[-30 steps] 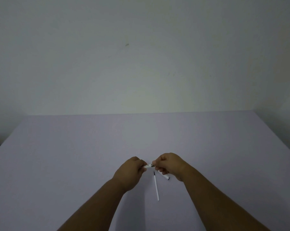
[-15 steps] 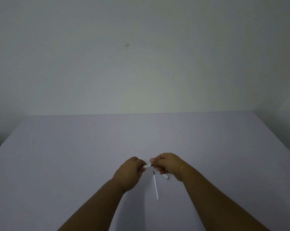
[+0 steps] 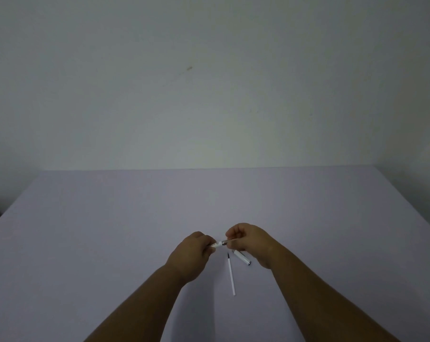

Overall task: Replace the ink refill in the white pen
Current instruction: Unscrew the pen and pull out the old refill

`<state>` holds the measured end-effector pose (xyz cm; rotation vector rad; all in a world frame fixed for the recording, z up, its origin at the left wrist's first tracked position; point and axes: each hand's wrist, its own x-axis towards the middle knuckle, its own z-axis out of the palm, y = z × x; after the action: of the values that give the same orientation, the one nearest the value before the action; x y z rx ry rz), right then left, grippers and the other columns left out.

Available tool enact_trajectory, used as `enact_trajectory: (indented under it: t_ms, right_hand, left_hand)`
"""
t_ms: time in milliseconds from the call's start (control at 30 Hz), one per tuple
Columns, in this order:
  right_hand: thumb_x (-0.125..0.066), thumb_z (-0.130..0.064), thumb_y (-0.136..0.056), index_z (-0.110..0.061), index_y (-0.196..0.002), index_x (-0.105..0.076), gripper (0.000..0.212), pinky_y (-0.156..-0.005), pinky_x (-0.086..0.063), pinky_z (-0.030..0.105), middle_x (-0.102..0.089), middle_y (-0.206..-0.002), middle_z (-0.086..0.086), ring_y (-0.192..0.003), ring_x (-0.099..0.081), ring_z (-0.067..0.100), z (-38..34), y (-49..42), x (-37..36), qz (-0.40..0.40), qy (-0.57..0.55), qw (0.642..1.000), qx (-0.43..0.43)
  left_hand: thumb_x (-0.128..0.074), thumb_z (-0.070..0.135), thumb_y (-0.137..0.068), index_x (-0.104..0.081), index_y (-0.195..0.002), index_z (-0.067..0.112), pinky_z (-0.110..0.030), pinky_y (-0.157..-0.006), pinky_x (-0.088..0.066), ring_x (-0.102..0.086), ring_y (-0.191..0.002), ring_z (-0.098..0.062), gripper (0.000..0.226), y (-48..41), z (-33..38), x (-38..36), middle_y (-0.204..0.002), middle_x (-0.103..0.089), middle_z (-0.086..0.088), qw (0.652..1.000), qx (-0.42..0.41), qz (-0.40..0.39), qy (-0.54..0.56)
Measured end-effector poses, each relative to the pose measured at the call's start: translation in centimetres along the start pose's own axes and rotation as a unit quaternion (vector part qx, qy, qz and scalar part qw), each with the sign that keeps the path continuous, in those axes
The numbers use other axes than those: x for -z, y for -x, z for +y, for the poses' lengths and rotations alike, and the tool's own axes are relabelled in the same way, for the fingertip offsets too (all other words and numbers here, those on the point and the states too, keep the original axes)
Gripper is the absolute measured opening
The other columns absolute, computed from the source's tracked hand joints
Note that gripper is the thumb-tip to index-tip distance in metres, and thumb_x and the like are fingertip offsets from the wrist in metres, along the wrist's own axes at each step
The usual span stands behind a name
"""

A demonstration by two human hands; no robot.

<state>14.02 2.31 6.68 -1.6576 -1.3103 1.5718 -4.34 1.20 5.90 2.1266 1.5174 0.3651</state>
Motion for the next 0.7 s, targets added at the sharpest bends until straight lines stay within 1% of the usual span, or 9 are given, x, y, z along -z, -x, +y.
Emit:
enact_trajectory:
  t_ms: [67,100,133,167,233,267,433,567,700]
  right_hand:
    - [-0.07,-0.013,-0.081,-0.015,-0.089,-0.066,0.01,-0.072,-0.052,0.027,-0.064,-0.083,0.004,-0.072,-0.057,0.015,0.0,0.12,-0.04,-0.016,-0.02,0.999,-0.027]
    - [-0.069,-0.017,-0.083,-0.012,-0.088,-0.067,0.007,-0.067,-0.05,0.024,-0.064,-0.079,0.005,-0.067,-0.055,0.014,-0.07,0.22,-0.07,-0.019,-0.024,0.999,-0.039]
    - [-0.066,-0.017,-0.085,-0.01,-0.085,-0.068,0.007,-0.065,-0.05,0.023,-0.064,-0.076,0.006,-0.065,-0.053,0.013,-0.11,0.28,-0.08,-0.01,-0.028,0.999,-0.041]
    - [-0.064,-0.013,-0.086,-0.01,-0.081,-0.068,0.007,-0.064,-0.05,0.022,-0.062,-0.074,0.006,-0.065,-0.053,0.014,-0.19,0.3,-0.09,0.009,-0.039,0.999,-0.033]
    - [-0.06,-0.004,-0.086,-0.012,-0.077,-0.067,0.014,-0.066,-0.049,0.023,-0.06,-0.073,0.005,-0.066,-0.052,0.014,-0.34,0.14,0.02,0.05,-0.073,0.996,-0.014]
    - [-0.059,-0.002,-0.085,-0.013,-0.077,-0.068,0.016,-0.067,-0.049,0.023,-0.059,-0.073,0.005,-0.066,-0.052,0.014,-0.43,0.07,0.11,0.055,-0.089,0.994,-0.008]
    - [-0.061,-0.003,-0.085,-0.012,-0.084,-0.068,0.012,-0.067,-0.05,0.023,-0.057,-0.073,0.006,-0.068,-0.051,0.015,-0.76,0.02,0.19,0.038,-0.105,0.994,-0.005]
    - [-0.062,-0.001,-0.084,-0.01,-0.083,-0.067,0.011,-0.066,-0.05,0.025,-0.058,-0.071,0.006,-0.066,-0.053,0.015,-0.8,-0.06,0.03,0.062,-0.14,0.988,-0.009]
    - [-0.062,-0.002,-0.084,-0.008,-0.076,-0.066,0.011,-0.064,-0.05,0.025,-0.058,-0.071,0.007,-0.064,-0.053,0.015,-0.61,-0.63,0.54,0.101,-0.202,0.974,-0.017]
  left_hand:
    - [-0.046,0.025,-0.097,-0.063,-0.113,0.016,-0.023,-0.081,-0.042,-0.048,-0.086,-0.01,0.025,-0.02,-0.1,-0.04,-0.109,-0.063,-0.005,1.0,0.001,-0.001,0.002]
    - [-0.045,0.025,-0.097,-0.063,-0.113,0.016,-0.022,-0.08,-0.042,-0.048,-0.086,-0.01,0.025,-0.04,-0.13,-0.06,-0.109,-0.063,-0.005,1.0,0.0,-0.001,0.003]
    - [-0.045,0.025,-0.097,-0.063,-0.112,0.015,-0.022,-0.079,-0.041,-0.048,-0.086,-0.011,0.025,-0.06,-0.16,-0.06,-0.109,-0.063,-0.005,1.0,0.001,-0.001,0.003]
    - [-0.045,0.025,-0.097,-0.063,-0.112,0.015,-0.021,-0.077,-0.04,-0.048,-0.085,-0.011,0.025,-0.09,-0.19,-0.05,-0.108,-0.063,-0.005,1.0,0.003,0.0,0.004]
    - [-0.045,0.025,-0.097,-0.063,-0.112,0.015,-0.021,-0.076,-0.038,-0.047,-0.084,-0.012,0.025,-0.12,-0.24,0.06,-0.108,-0.064,-0.006,1.0,0.009,0.001,0.008]
    - [-0.045,0.024,-0.097,-0.062,-0.113,0.015,-0.022,-0.076,-0.038,-0.047,-0.084,-0.012,0.025,-0.14,-0.24,0.1,-0.108,-0.064,-0.007,1.0,0.01,0.0,0.009]
    - [-0.045,0.022,-0.098,-0.05,-0.128,0.027,-0.021,-0.076,-0.038,-0.048,-0.083,-0.013,0.031,-0.2,0.19,0.17,-0.109,-0.062,-0.005,0.999,0.012,-0.019,0.036]
    - [-0.044,0.021,-0.098,-0.048,-0.126,0.028,-0.023,-0.075,-0.039,-0.049,-0.083,-0.015,0.03,-0.41,0.32,-0.05,-0.108,-0.062,-0.008,0.999,0.013,-0.03,0.035]
    - [-0.042,0.021,-0.098,-0.047,-0.125,0.029,-0.024,-0.075,-0.039,-0.05,-0.084,-0.017,0.029,-0.48,0.05,-0.31,-0.106,-0.06,-0.008,0.998,0.024,-0.034,0.04]
